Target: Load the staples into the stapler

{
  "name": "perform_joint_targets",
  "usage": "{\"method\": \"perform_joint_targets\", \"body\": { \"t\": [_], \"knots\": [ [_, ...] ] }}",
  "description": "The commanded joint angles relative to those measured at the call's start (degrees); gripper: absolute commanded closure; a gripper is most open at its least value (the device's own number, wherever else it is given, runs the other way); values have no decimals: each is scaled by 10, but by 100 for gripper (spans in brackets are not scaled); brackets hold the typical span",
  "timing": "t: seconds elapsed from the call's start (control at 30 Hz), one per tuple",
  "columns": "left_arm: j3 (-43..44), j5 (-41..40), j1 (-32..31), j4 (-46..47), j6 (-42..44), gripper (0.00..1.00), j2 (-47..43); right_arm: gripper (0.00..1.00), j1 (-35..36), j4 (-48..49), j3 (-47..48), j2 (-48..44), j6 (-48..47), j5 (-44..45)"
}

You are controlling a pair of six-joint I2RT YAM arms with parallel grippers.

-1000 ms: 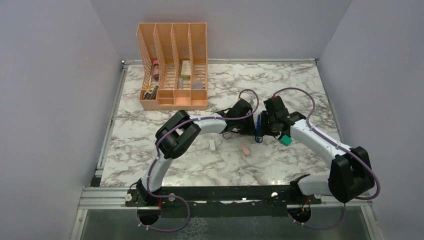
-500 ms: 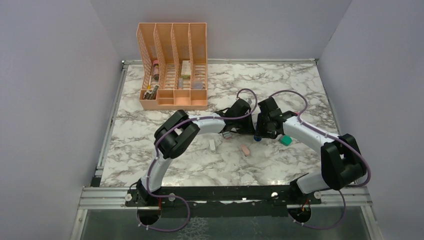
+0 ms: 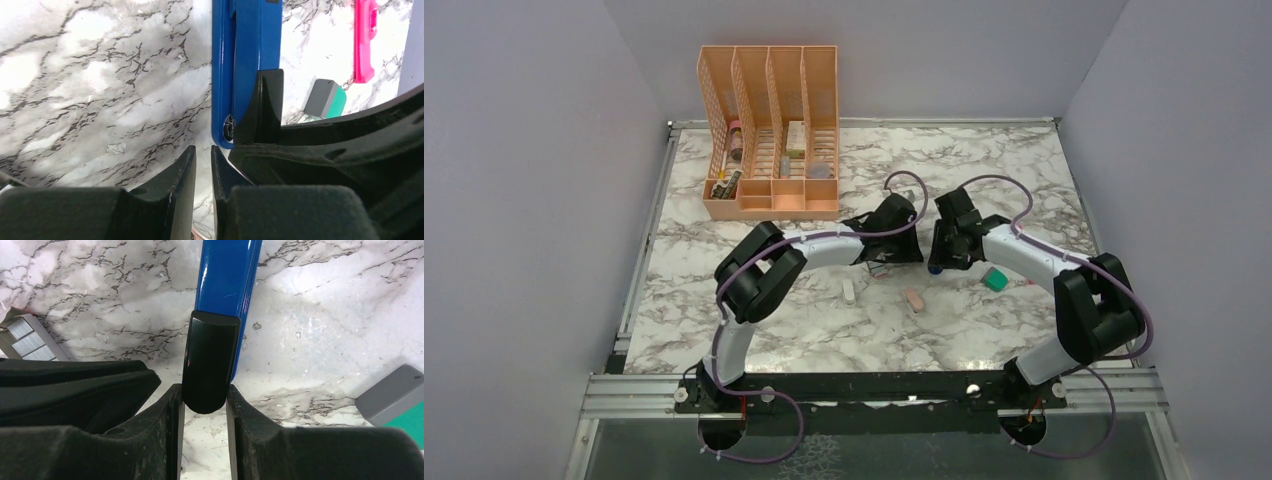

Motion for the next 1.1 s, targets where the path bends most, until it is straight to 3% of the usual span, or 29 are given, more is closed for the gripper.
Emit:
{"method": "perform_joint_targets", "body": {
  "t": [0.0,0.1,0.27,0.47,0.57,0.63,0.73,0.77,0.93,1.07],
  "knots": [
    [-4,-38,3,-16,25,80,-46,66,0,-31,6,12,6,13],
    [-4,-56,4,-30,38,78,-65,57,0,-52,42,-14,6,48],
    [-10,-85,11,-60,69,76,-102,29,-2,-68,79,-56,-5,62],
    [-51,-151,19,-99,113,67,-183,13,-2,-76,68,-129,-30,43],
    [-87,-188,21,-128,135,55,-257,6,-1,-95,58,-171,-48,30],
    [-114,-217,21,-154,147,34,-313,1,-2,-109,53,-203,-62,12],
    [-144,-280,21,-221,154,5,-402,0,-1,-134,54,-265,-75,-11],
    [-149,-301,21,-244,156,2,-434,0,-1,-141,56,-286,-77,-11],
    [-155,-383,21,-345,145,1,-583,0,-2,-195,95,-380,-55,36],
    [-129,-429,20,-380,191,1,-690,0,-1,-224,160,-437,-76,68]
  ]
}}
